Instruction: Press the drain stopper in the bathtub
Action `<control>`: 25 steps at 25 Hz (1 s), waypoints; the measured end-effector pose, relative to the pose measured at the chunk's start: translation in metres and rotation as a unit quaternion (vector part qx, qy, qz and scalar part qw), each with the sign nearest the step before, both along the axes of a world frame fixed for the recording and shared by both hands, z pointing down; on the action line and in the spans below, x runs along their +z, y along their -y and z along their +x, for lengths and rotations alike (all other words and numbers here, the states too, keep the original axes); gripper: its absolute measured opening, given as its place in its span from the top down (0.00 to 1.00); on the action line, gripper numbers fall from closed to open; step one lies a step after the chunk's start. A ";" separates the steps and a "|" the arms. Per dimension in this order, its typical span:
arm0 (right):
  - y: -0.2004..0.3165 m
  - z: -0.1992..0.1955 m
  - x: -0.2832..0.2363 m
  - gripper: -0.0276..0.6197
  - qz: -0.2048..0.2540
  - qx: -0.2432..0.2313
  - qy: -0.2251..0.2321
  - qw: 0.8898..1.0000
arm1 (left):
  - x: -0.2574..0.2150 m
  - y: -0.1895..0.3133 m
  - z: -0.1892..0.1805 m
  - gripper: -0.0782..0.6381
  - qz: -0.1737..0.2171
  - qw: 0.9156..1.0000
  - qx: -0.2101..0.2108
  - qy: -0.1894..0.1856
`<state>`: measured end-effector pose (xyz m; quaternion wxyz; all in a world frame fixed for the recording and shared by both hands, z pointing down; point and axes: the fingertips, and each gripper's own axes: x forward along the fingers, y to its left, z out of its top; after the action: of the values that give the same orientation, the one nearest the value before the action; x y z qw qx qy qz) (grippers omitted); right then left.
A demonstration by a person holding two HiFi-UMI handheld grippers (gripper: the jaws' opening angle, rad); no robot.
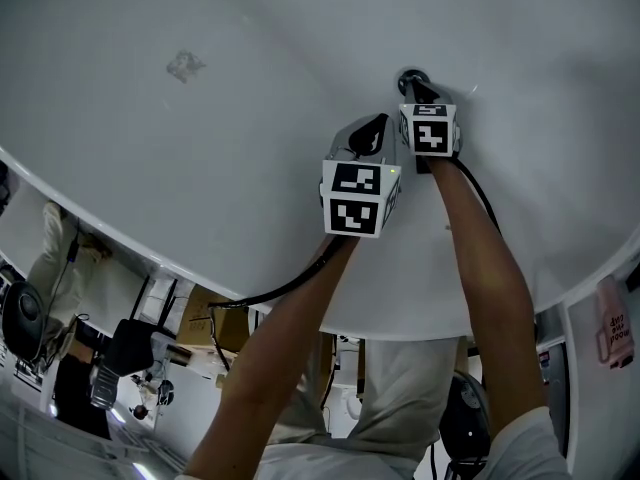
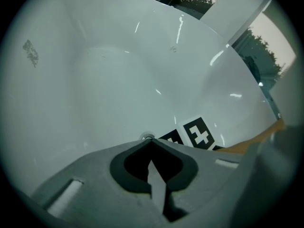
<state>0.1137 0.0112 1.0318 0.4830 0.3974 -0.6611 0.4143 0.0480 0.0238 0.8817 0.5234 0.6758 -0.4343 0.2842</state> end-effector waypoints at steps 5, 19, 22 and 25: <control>0.001 0.002 0.000 0.94 -0.001 0.000 -0.001 1.000 | -0.003 0.003 0.002 0.89 0.002 1.000 0.001 0.006; 0.009 -0.005 -0.025 0.93 0.000 0.002 0.014 1.000 | -0.021 0.013 -0.001 0.89 0.013 1.000 -0.004 0.012; 0.013 -0.008 -0.036 0.93 -0.001 0.005 0.020 1.000 | -0.027 0.016 -0.004 0.89 0.013 1.000 -0.010 0.011; 0.017 -0.009 -0.052 0.94 0.005 0.008 0.026 1.000 | -0.038 0.018 -0.006 0.89 0.015 1.000 -0.009 0.011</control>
<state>0.1047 -0.0057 0.9794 0.4605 0.3942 -0.6721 0.4253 0.0423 0.0055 0.8439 0.5112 0.6764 -0.4500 0.2805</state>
